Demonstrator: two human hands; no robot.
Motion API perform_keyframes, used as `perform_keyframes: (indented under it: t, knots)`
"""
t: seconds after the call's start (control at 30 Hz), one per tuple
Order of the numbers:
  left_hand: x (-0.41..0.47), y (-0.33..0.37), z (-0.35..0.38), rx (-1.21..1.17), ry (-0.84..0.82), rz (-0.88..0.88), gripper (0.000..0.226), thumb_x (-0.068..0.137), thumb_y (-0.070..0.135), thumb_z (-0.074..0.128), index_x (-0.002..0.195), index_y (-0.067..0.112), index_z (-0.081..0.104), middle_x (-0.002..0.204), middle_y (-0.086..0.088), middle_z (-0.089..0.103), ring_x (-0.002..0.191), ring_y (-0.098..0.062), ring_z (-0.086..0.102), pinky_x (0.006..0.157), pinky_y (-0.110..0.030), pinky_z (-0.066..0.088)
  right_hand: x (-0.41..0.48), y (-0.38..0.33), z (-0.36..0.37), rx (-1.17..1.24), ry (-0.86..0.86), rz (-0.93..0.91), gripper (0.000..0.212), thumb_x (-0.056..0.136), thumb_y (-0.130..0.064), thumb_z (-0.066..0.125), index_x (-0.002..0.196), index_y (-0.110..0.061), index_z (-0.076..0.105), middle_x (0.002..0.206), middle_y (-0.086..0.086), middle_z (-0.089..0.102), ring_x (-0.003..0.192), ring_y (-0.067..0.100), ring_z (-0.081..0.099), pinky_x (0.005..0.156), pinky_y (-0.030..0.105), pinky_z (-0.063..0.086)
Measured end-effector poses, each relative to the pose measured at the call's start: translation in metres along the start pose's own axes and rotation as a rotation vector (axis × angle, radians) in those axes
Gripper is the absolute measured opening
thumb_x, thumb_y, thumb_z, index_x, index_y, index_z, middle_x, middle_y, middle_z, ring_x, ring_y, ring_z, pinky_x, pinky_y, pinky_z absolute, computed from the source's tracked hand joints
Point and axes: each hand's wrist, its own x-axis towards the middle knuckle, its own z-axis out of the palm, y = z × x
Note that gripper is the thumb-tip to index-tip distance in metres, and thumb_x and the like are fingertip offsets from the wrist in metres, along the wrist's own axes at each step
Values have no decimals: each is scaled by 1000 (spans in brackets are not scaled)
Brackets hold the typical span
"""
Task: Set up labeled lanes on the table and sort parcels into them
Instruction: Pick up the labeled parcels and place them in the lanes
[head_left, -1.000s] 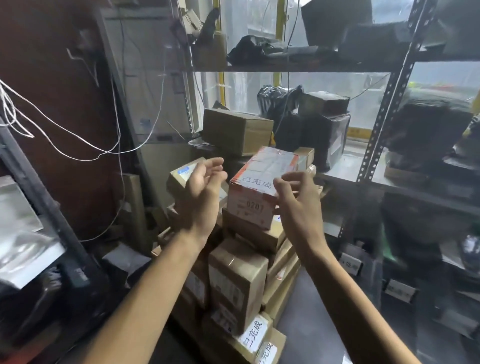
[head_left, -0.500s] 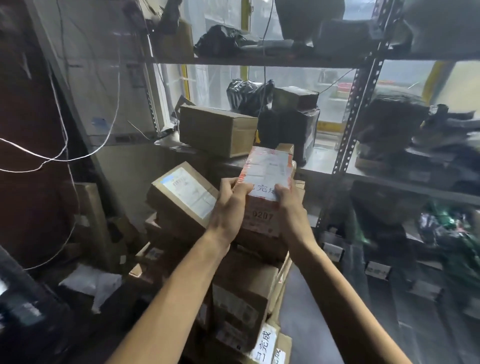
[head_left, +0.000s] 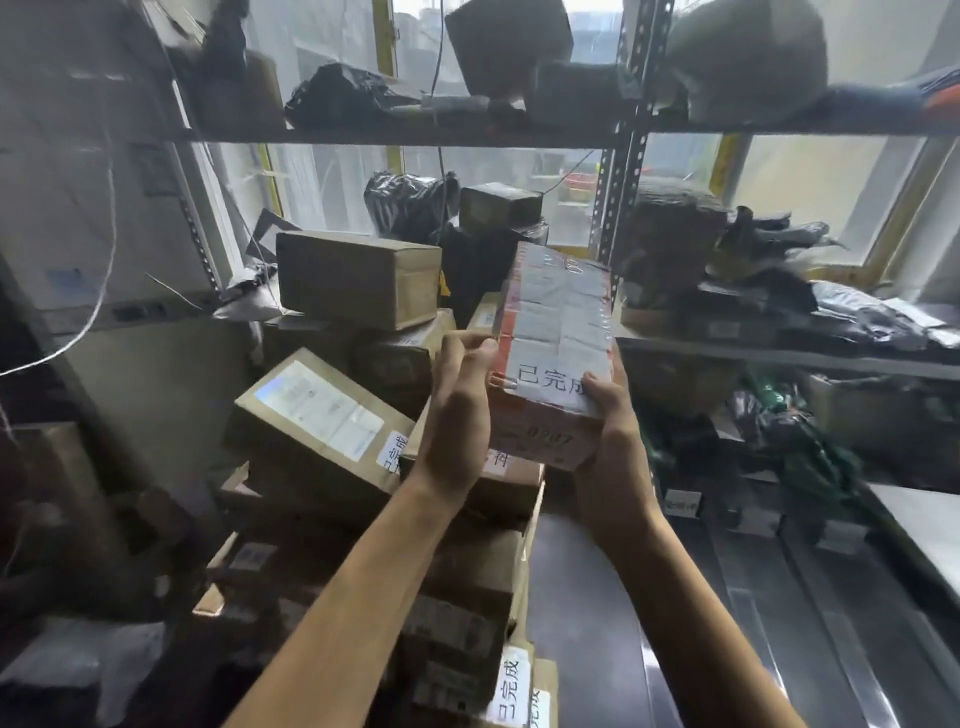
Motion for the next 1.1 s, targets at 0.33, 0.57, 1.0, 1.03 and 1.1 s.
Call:
perform_keyframes:
  t: [0.33,0.57,1.0,1.03,1.1]
  knots:
    - [-19,-15,98,-163,-70,-142,42,82,43,59,121,29,51,121,-12,68,106,-27,72,87,-42,62,-22,-34,-103,-22,34,-38,57,90,-20,47,147,-20,49,133,12,67,121,36,65,99,52,52]
    - [-38,-52,209,-377,-164,-345,70,80,29,72,143,20,42,125,-15,69,106,-32,73,87,-47,60,-47,-59,-221,-125,118,43,61,88,-20,50,148,-25,48,136,8,66,123,32,65,105,58,50]
    - [-29,-168,402,-388,-311,-584,68,78,22,71,140,19,43,115,-4,75,106,-25,73,90,-44,60,-44,-64,-424,-240,446,200,53,82,-25,57,135,-29,55,125,-1,72,111,22,72,82,33,60]
    - [-26,-180,420,-401,-327,-616,67,80,19,72,140,18,42,118,-5,74,106,-24,73,88,-41,61,-42,-65,-441,-278,494,239,48,86,-26,60,134,-27,56,123,1,73,107,21,73,80,30,61]
    - [-27,-203,456,-418,-345,-681,65,87,10,73,142,18,39,127,-8,68,106,-21,73,84,-36,62,-39,-71,-473,-444,571,344,34,98,-22,64,131,-25,59,121,3,74,98,14,75,73,23,60]
